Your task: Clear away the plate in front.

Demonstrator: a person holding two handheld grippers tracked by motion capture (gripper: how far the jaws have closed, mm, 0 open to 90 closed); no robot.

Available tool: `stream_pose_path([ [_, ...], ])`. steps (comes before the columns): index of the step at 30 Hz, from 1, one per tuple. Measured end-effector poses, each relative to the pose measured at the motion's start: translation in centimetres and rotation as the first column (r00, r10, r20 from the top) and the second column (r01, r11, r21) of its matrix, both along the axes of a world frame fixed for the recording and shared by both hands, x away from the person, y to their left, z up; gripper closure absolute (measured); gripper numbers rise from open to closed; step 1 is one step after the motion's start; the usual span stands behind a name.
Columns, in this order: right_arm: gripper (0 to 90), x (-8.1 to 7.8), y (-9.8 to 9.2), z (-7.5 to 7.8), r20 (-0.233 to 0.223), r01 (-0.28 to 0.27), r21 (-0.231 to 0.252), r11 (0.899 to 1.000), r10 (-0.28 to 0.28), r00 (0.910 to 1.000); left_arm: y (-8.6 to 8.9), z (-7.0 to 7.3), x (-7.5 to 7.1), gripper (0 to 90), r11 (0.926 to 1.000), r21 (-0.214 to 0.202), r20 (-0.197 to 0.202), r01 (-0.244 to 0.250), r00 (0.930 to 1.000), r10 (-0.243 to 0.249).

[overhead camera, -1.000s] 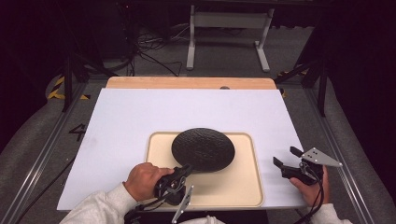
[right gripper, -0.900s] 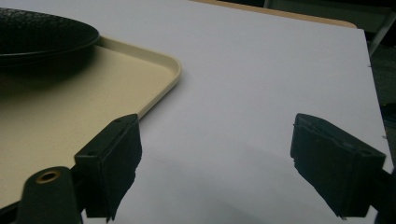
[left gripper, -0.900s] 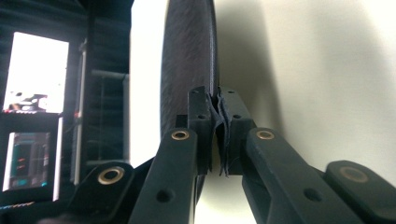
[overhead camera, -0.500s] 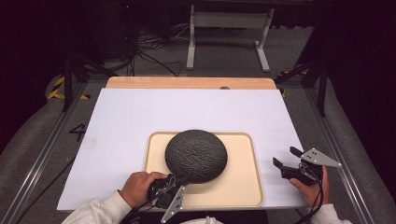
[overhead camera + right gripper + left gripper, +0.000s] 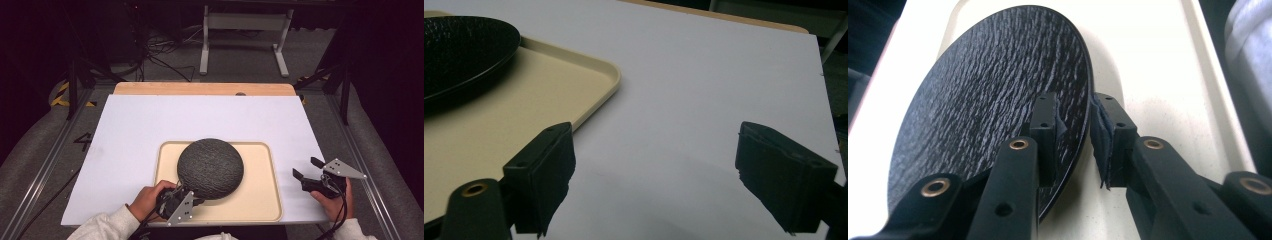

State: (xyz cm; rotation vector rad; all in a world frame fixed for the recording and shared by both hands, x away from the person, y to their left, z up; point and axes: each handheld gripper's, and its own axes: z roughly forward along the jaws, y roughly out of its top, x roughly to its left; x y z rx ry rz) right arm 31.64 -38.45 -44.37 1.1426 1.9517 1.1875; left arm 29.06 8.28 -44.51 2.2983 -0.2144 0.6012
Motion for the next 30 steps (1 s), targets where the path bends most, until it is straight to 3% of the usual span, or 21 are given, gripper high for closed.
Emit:
stream_pose_path([
  [9, 16.7, -0.1, 0.1, 0.0, 0.002, -0.003, -0.002, 1.000, 0.003, 1.0000, 0.3, 0.4, 0.3, 69.9, 0.9993, -0.037, -0.058, -0.006, 0.9983, 0.004],
  [10, 16.7, -0.1, 0.1, 0.1, 0.004, -0.005, -0.003, 1.000, 0.005, 1.0000, 0.3, 0.6, 0.3, 69.5, 0.9993, -0.036, -0.046, -0.009, 0.9989, 0.008],
  [14, 16.7, 0.0, 0.1, 0.1, 0.003, -0.009, -0.002, 1.000, 0.009, 1.0000, 0.7, 1.1, 0.5, 67.8, 0.9977, -0.066, -0.061, -0.019, 0.9981, 0.015],
  [23, 16.7, 0.0, 0.2, 0.1, 0.012, -0.012, -0.012, 1.000, 0.012, 0.9999, 2.3, 2.2, 1.7, 60.7, 0.9856, -0.146, -0.100, -0.084, 0.9925, 0.070],
  [30, 16.7, 0.1, 0.5, 0.2, 0.008, -0.022, -0.019, 1.000, 0.022, 0.9997, 3.3, 3.0, 2.1, 55.5, 0.9768, -0.174, -0.093, -0.124, 0.9896, 0.109],
])
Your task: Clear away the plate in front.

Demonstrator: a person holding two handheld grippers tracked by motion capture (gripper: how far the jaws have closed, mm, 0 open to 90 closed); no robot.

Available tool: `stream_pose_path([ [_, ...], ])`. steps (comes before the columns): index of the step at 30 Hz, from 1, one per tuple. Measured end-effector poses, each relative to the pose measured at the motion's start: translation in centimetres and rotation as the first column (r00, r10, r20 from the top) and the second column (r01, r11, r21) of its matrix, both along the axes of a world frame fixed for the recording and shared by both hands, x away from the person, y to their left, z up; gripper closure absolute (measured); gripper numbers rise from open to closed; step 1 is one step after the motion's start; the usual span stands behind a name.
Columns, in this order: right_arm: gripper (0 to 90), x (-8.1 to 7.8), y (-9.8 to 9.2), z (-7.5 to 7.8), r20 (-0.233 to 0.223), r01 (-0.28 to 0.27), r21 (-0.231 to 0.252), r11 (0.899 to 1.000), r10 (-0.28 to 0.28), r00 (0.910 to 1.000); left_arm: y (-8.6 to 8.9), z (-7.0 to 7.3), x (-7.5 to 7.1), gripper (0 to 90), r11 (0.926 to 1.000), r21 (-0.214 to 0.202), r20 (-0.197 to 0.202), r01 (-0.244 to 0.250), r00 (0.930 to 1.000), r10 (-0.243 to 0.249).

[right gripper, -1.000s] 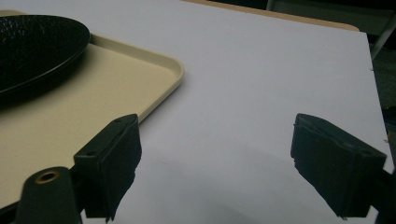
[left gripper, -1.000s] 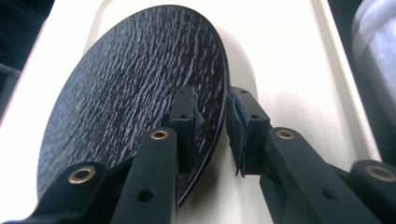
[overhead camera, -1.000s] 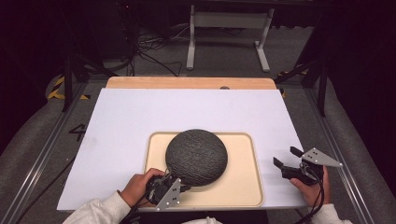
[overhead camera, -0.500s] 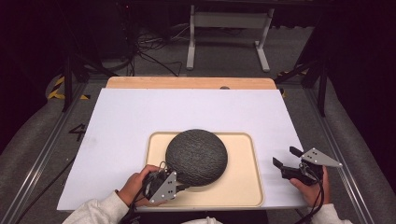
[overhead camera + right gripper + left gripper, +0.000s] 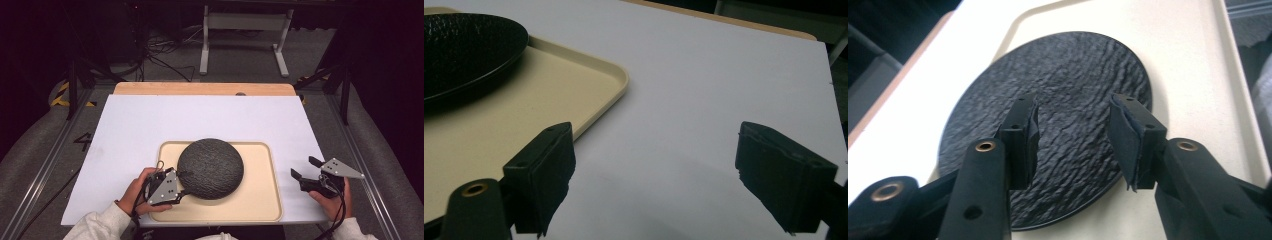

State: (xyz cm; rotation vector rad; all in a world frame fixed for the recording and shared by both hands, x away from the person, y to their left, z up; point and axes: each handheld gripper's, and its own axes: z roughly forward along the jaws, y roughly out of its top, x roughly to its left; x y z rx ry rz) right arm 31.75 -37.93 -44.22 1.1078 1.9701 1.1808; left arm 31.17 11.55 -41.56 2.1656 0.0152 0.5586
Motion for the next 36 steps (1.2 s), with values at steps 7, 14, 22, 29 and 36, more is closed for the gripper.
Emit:
stream_pose_path([
  [7, 16.7, 0.1, 0.1, 0.0, 0.001, -0.012, -0.004, 1.000, 0.012, 0.9999, 1.0, 0.4, 0.8, 45.6, 0.9985, -0.018, -0.018, -0.051, 0.9985, 0.051],
  [14, 16.7, 0.2, 0.2, 0.0, -0.001, -0.019, -0.005, 1.000, 0.019, 0.9998, 2.5, 0.6, 1.8, 24.4, 0.9865, -0.046, -0.045, -0.157, 0.9869, 0.155],
  [22, 16.7, 0.1, 0.2, 0.0, -0.001, -0.023, -0.011, 1.000, 0.023, 0.9997, 4.4, -0.1, 3.4, 13.2, 0.9830, -0.049, -0.102, -0.177, 0.9799, 0.171],
  [29, 16.8, 0.2, 0.1, 0.0, -0.003, -0.022, -0.003, 1.000, 0.022, 0.9998, 6.0, -0.5, 4.4, 11.5, 0.9695, -0.030, -0.095, -0.243, 0.9662, 0.240],
  [36, 16.7, 0.2, 0.1, 0.0, 0.006, -0.024, -0.010, 1.000, 0.024, 0.9997, 8.2, -1.3, 5.5, 10.6, 0.9465, -0.026, -0.115, -0.322, 0.9415, 0.317],
])
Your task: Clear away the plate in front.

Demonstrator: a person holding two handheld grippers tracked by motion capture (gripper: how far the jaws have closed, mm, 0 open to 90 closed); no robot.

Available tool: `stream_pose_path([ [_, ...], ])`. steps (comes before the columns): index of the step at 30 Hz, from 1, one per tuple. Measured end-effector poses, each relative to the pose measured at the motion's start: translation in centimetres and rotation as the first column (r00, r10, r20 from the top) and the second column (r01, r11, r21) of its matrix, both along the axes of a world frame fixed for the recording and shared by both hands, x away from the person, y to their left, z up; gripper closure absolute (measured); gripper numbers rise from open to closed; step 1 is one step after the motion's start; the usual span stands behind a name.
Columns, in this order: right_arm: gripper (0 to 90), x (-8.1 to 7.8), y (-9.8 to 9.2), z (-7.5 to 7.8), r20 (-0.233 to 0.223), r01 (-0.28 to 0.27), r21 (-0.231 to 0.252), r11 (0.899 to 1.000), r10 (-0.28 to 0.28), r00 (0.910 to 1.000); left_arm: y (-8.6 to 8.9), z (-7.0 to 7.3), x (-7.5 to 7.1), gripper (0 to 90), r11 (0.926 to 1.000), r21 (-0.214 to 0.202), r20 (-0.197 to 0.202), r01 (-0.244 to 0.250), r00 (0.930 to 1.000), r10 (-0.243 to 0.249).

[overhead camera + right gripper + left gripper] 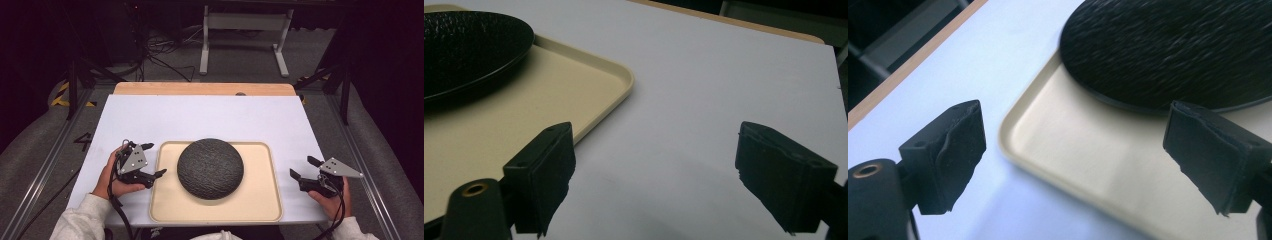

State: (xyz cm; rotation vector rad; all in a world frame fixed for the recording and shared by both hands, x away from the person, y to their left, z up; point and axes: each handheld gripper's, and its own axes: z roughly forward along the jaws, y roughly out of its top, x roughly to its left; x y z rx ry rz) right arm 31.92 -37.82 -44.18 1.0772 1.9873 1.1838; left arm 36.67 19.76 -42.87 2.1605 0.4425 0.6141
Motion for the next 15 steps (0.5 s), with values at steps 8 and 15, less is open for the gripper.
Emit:
stream_pose_path([
  [8, 16.4, 0.0, -0.1, 0.0, 0.006, 0.000, -0.001, 1.000, 0.000, 1.0000, 2.1, -0.6, 0.3, 10.4, 0.9977, -0.006, -0.016, -0.067, 0.9976, 0.067],
  [15, 16.2, -0.1, 0.0, 0.0, 0.011, -0.003, -0.009, 1.000, 0.003, 0.9999, 4.9, -2.1, 0.8, 9.8, 0.9898, -0.033, -0.080, -0.139, 0.9875, 0.136],
])
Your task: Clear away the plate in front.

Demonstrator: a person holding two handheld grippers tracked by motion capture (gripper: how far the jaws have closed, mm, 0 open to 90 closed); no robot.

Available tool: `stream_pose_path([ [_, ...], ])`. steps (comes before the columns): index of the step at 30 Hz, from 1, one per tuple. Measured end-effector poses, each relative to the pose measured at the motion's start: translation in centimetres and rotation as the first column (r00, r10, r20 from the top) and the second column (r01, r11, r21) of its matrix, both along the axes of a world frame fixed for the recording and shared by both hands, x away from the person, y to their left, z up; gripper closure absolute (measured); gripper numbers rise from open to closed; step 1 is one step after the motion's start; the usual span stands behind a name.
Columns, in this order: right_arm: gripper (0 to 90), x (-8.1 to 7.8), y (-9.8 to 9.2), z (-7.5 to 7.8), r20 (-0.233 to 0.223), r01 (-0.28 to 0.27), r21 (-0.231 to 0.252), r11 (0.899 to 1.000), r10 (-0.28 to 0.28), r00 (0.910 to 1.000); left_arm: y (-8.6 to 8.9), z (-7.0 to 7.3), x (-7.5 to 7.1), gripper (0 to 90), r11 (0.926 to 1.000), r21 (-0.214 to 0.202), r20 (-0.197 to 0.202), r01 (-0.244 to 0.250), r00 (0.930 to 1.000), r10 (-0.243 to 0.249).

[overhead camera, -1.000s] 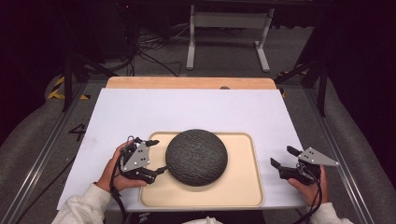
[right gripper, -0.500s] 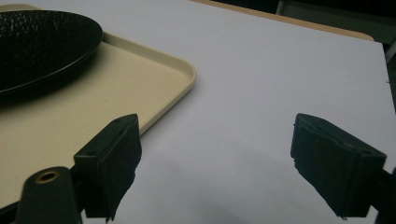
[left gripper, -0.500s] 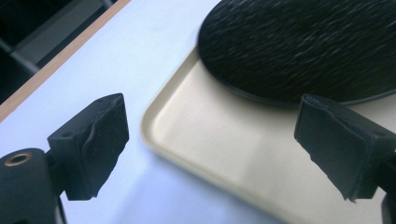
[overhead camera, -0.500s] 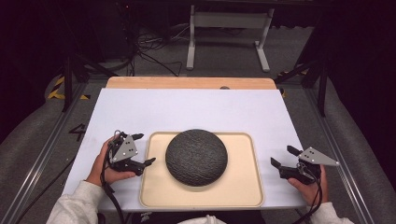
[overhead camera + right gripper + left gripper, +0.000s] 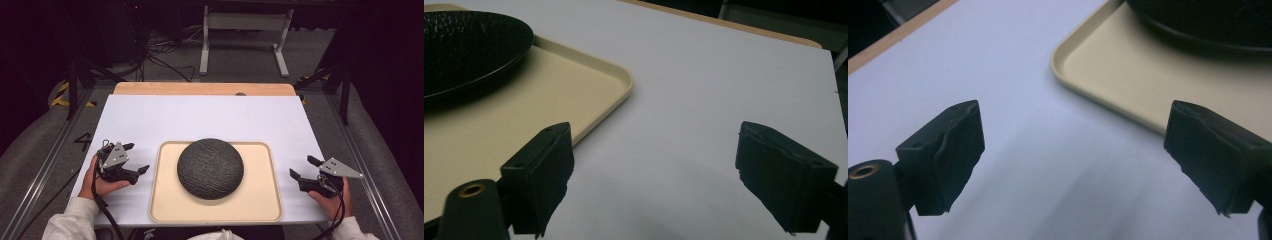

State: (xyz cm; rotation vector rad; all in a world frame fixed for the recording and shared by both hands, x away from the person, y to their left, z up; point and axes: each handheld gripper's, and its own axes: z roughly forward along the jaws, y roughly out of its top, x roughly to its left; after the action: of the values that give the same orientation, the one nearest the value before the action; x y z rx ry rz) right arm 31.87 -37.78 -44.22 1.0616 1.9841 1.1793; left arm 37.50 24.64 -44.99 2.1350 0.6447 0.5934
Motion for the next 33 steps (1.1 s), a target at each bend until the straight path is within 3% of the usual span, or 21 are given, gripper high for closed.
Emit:
stream_pose_path([
  [6, 15.8, -0.1, -0.2, 0.0, 0.002, 0.002, 0.002, 1.000, -0.002, 1.0000, 1.5, -0.6, 0.2, 9.4, 0.9994, -0.018, -0.031, -0.031, 0.9991, 0.030],
  [9, 15.0, -0.2, -0.1, 0.2, 0.010, -0.009, 0.003, 1.000, 0.009, 0.9999, 2.2, -0.6, 0.0, 8.6, 0.9976, -0.048, -0.039, -0.051, 0.9980, 0.049],
  [12, 14.2, -0.2, 0.3, 0.3, 0.029, -0.032, -0.026, 0.999, 0.032, 0.9991, 2.7, -0.7, -0.7, 8.0, 0.9940, -0.083, -0.048, -0.072, 0.9965, 0.068],
  [17, 13.6, -0.2, 0.8, 0.2, 0.031, -0.056, -0.060, 0.997, 0.058, 0.9978, 3.2, -0.9, -1.3, 8.4, 0.9933, -0.092, -0.055, -0.069, 0.9964, 0.064],
  [19, 13.6, -0.1, 0.9, 0.2, 0.032, -0.057, -0.061, 0.997, 0.059, 0.9977, 3.1, -0.9, -1.5, 9.1, 0.9948, -0.076, -0.047, -0.067, 0.9968, 0.064],
  [33, 13.5, 0.2, 1.4, 0.2, 0.031, -0.053, -0.076, 0.996, 0.055, 0.9980, 3.6, -0.7, -2.1, 8.7, 0.9935, -0.084, -0.032, -0.077, 0.9967, 0.074],
])
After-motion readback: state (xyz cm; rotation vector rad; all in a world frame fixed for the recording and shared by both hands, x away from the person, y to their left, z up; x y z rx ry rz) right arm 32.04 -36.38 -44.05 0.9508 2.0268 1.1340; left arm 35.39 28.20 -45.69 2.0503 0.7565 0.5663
